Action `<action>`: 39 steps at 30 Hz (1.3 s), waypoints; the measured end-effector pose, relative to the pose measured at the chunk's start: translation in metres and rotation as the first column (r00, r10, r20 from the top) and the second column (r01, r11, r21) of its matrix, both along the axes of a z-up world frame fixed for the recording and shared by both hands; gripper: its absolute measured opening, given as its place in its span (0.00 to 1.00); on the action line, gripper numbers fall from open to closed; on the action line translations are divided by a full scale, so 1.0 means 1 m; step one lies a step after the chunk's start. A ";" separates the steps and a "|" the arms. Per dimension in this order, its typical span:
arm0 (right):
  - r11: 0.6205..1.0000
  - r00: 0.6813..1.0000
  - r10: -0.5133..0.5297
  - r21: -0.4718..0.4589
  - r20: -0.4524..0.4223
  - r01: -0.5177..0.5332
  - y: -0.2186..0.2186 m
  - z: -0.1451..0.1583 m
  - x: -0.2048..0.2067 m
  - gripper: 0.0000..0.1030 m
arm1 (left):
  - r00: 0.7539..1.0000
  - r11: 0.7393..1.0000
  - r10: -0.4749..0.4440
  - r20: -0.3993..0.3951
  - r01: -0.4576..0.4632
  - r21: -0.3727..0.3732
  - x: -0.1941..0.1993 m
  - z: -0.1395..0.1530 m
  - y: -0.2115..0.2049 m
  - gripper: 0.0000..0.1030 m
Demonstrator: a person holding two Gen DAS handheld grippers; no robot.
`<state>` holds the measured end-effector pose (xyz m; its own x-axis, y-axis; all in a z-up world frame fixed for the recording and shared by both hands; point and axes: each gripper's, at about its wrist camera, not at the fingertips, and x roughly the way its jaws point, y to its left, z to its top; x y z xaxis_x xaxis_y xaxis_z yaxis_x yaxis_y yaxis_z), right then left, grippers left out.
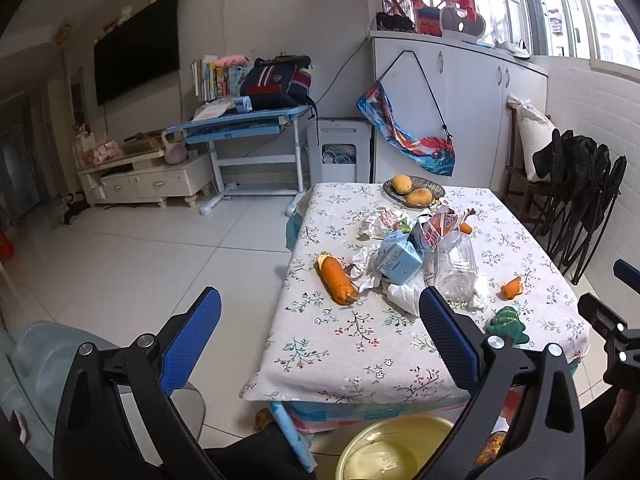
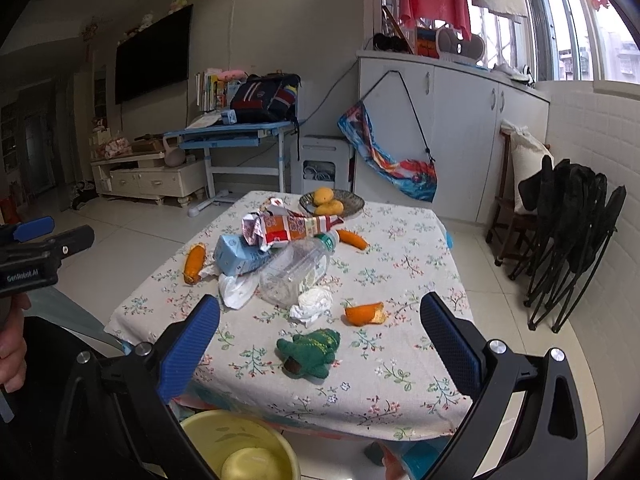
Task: Collect trash
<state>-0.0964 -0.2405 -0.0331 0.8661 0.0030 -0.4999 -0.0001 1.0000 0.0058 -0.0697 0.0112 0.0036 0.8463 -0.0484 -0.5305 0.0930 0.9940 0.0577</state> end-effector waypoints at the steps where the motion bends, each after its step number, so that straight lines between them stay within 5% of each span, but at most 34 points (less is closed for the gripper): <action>1: 1.000 1.000 0.001 0.005 -0.010 -0.001 -0.001 -0.001 0.002 0.93 | 1.000 1.000 -0.006 -0.005 0.006 0.005 0.003 -0.002 -0.001 0.93; 7: 1.000 0.993 0.004 0.030 -0.121 -0.001 -0.004 -0.018 0.021 0.93 | 0.998 0.998 -0.047 -0.052 0.050 0.048 0.020 -0.018 -0.013 0.93; 14: 0.997 0.971 0.006 0.081 -0.240 0.014 -0.009 -0.043 0.046 0.92 | 0.988 0.999 -0.048 -0.147 0.048 -0.004 0.048 -0.037 -0.008 0.93; 18: 0.995 0.951 0.019 0.102 -0.307 0.014 -0.006 -0.059 0.062 0.79 | 0.983 0.998 -0.054 -0.178 0.051 -0.021 0.059 -0.045 -0.009 0.93; 39: 0.989 0.906 0.031 0.142 -0.423 0.033 -0.003 -0.092 0.085 0.53 | 0.972 0.999 -0.036 -0.232 0.043 0.026 0.078 -0.063 -0.014 0.93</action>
<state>-0.0115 -0.2436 -0.1246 0.5734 0.1010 -0.8130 0.0349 0.9885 0.1474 0.0086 -0.0031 -0.0595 0.6982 -0.0600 -0.7134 0.1468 0.9873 0.0606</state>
